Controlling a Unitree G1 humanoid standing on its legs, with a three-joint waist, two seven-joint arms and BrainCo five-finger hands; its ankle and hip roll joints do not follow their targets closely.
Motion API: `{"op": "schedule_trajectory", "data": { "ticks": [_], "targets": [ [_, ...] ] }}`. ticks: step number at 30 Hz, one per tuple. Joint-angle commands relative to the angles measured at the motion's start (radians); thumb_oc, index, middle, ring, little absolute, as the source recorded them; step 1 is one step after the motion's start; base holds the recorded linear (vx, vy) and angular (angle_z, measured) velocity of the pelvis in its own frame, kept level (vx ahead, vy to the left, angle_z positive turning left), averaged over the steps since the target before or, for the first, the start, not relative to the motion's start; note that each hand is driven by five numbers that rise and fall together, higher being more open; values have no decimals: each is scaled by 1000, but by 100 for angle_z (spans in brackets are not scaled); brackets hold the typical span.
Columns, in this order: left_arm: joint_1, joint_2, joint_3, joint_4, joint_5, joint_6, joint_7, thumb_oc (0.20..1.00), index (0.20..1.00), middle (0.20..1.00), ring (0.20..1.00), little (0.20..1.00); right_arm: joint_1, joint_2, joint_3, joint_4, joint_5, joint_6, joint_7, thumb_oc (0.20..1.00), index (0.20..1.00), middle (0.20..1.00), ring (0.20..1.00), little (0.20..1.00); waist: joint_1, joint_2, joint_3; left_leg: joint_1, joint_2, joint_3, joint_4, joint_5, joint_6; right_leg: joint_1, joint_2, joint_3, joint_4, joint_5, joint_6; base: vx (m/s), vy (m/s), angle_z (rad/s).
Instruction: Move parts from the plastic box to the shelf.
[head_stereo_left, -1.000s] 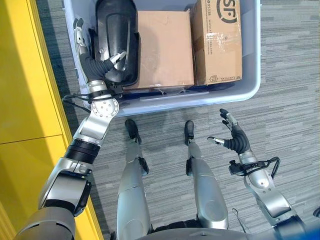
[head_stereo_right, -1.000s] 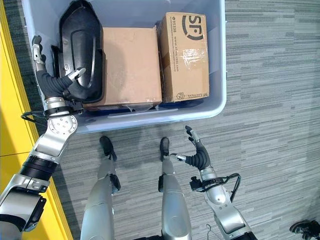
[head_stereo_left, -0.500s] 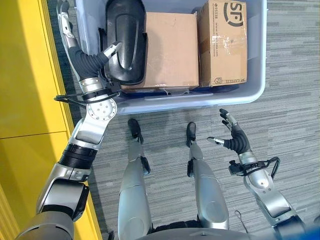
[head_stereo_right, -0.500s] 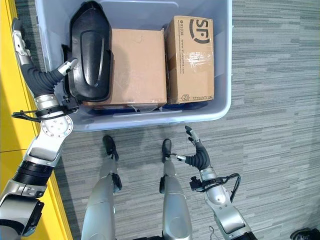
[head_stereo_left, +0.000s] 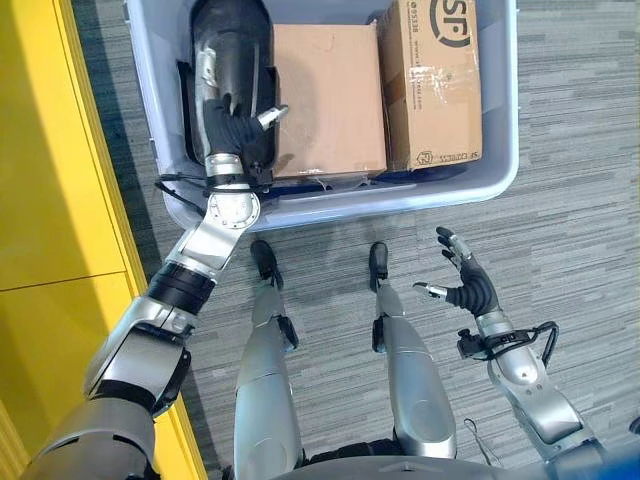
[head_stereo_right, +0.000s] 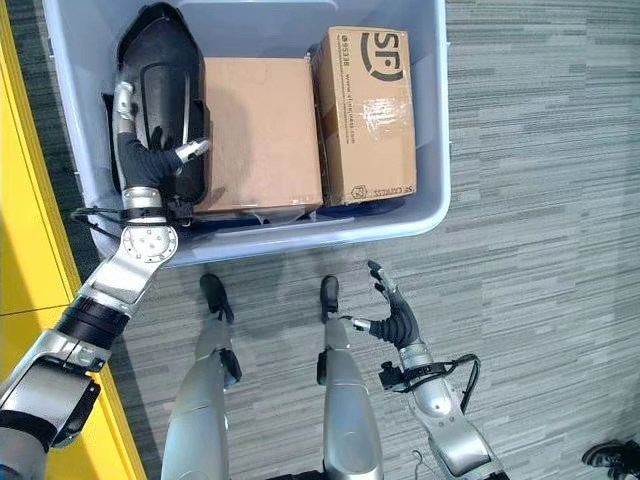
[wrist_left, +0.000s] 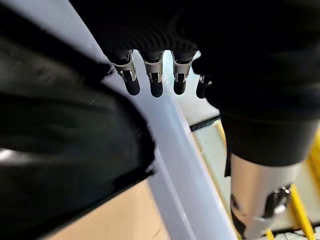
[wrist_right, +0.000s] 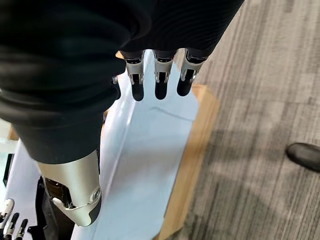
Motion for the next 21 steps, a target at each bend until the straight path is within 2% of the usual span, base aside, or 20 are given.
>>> {"op": "schedule_trajectory", "data": {
  "ticks": [1,7,14,21],
  "targets": [
    [-71,14,59,70,-64,-44,-27,1000,1000,1000,1000,1000,64,-56,-44,-27,31,-45,-5,1000,1000,1000,1000,1000,-12,-13,-10,21,81,-56,63,-67,-99,39,-71,-21,64,-7,52,-5,-1,-7],
    [-123,-18,48,273,-200,-41,-86,1000,1000,1000,1000,1000,70,-55,-28,-16,31,-36,-4,1000,1000,1000,1000,1000,-34,-25,-5,-3,84,-52,73,-67,-101,15,-63,-13,67,0,52,-2,0,-2],
    [-185,-61,45,417,-316,-35,-130,1000,1000,1000,1000,1000,60,-56,-11,-5,37,-24,-3,1000,1000,1000,1000,1000,-51,-38,-4,-24,88,-50,81,-69,-103,-4,-57,-6,65,6,52,0,0,0],
    [-251,-135,-6,415,-405,-37,-192,1000,1000,1000,1000,1000,57,-59,-8,-9,49,-10,9,1000,1000,1000,1000,1000,-67,-44,-4,-31,88,-46,86,-73,-102,-15,-53,1,66,9,52,0,0,0]
  ]
}}
